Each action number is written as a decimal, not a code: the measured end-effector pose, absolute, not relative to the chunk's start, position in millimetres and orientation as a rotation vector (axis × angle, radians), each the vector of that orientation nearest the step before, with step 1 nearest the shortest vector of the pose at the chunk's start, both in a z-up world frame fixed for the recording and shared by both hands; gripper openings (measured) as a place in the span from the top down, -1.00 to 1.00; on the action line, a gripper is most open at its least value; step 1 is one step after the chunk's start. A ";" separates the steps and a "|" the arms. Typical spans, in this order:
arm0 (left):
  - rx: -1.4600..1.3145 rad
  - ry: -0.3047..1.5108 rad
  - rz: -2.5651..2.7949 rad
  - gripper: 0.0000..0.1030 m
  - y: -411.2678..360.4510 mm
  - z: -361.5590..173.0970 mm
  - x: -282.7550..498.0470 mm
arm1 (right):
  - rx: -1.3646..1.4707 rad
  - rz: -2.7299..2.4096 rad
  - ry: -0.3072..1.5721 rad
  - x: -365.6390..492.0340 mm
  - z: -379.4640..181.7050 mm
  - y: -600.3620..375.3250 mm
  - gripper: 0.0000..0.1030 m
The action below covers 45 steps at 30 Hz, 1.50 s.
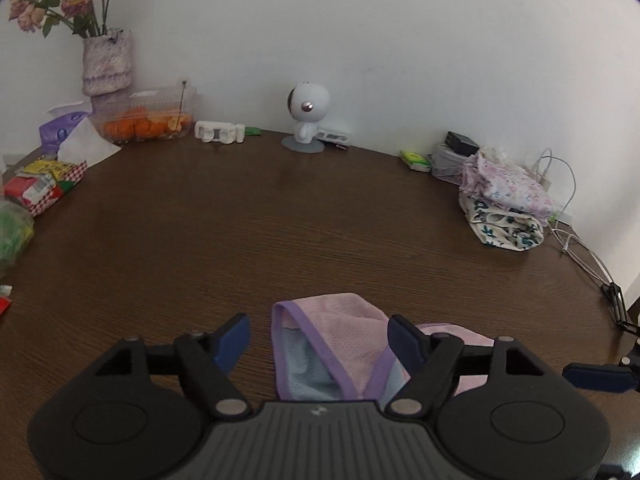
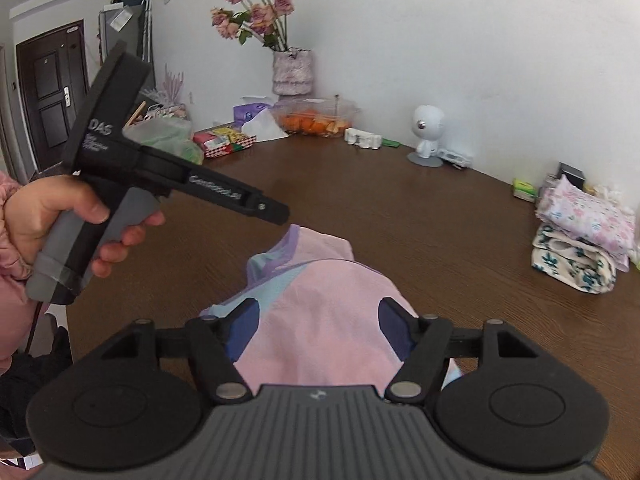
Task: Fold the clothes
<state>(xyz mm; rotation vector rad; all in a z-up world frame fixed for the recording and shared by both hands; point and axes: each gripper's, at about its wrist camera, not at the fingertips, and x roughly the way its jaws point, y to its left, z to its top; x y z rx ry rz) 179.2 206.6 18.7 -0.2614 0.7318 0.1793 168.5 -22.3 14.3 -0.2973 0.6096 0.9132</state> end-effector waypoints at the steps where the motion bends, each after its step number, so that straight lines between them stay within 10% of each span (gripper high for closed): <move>1: -0.283 0.758 0.173 -0.45 214.3 12.3 187.3 | -0.307 0.912 0.631 173.0 8.1 -6.6 -0.32; 6: -0.285 0.860 0.171 -0.37 225.2 -19.8 218.2 | -0.333 0.889 0.752 195.9 -24.1 52.5 -0.27; 10: -0.345 0.852 0.093 0.26 230.8 -31.3 224.9 | -0.319 0.877 0.804 203.3 -38.7 58.8 0.84; 12: -0.364 0.836 0.068 0.78 231.2 -31.4 226.4 | -0.290 0.882 0.802 204.5 -38.0 51.2 0.93; 15: -0.380 0.798 0.039 0.98 230.3 -28.9 227.3 | -0.244 0.889 0.767 204.1 -28.8 34.0 0.95; 31: -0.306 0.410 0.065 0.98 203.8 105.1 175.9 | 0.062 0.485 0.351 214.9 107.8 -204.7 0.96; 45: -0.284 0.654 0.101 0.97 164.8 -0.5 107.4 | 0.085 0.329 0.702 157.4 -31.4 -303.0 0.95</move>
